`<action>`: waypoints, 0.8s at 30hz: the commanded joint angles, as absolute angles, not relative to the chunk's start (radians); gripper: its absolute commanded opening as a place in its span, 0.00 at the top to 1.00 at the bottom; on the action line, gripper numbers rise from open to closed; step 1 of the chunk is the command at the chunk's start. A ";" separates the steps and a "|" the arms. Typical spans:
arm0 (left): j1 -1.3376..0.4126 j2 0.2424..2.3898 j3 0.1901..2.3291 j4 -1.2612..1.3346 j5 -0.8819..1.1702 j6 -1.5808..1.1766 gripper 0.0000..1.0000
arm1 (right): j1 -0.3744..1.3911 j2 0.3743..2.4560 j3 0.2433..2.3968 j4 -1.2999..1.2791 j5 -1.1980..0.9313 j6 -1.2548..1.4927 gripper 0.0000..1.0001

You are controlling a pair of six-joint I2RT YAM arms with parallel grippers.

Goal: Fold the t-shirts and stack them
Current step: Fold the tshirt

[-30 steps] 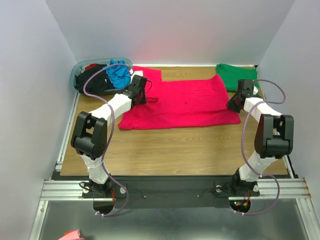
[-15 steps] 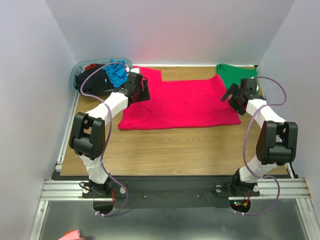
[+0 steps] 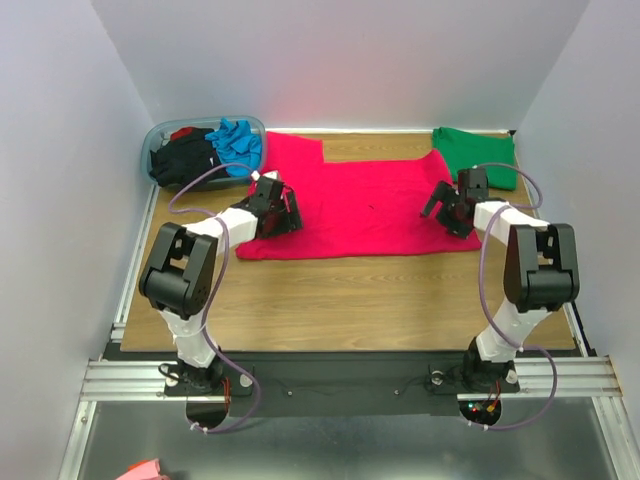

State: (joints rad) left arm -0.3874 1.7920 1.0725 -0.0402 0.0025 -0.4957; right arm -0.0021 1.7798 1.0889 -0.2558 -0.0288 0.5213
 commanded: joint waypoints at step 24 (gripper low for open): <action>-0.439 0.872 0.535 -0.486 -0.106 -0.948 0.08 | -0.006 0.816 0.491 -0.526 0.005 0.847 0.00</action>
State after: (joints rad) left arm -0.4370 0.9665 0.4324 -0.2806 0.0093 -0.9234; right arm -0.0051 0.8162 0.3943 -0.4862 -0.0078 0.8574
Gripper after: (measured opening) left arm 0.911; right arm 0.996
